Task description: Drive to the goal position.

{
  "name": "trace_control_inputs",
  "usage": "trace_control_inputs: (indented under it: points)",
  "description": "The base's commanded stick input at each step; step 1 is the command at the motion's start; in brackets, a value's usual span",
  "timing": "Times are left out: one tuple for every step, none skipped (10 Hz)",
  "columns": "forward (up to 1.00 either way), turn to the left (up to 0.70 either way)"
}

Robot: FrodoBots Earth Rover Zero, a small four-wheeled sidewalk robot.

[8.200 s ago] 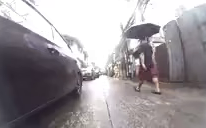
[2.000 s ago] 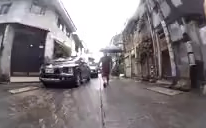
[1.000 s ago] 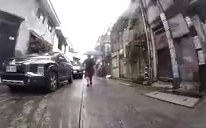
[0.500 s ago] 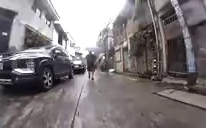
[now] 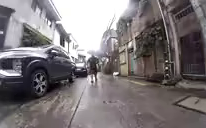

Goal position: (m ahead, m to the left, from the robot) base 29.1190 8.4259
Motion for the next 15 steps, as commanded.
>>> trace_control_inputs:
  points:
    - [0.99, 0.0]
    - [0.99, 0.0]
    - [0.99, 0.0]
    - [0.99, 0.0]
    - [0.99, 0.0]
    - [0.99, 0.0]
    - [0.99, 0.0]
    - [0.99, 0.0]
    - [0.99, 0.0]
    - [0.99, 0.0]
    - [0.99, -0.14]
    - [0.99, -0.34]
    - [0.99, -0.01]
    - [0.99, 0.0]
    - [0.99, 0.0]
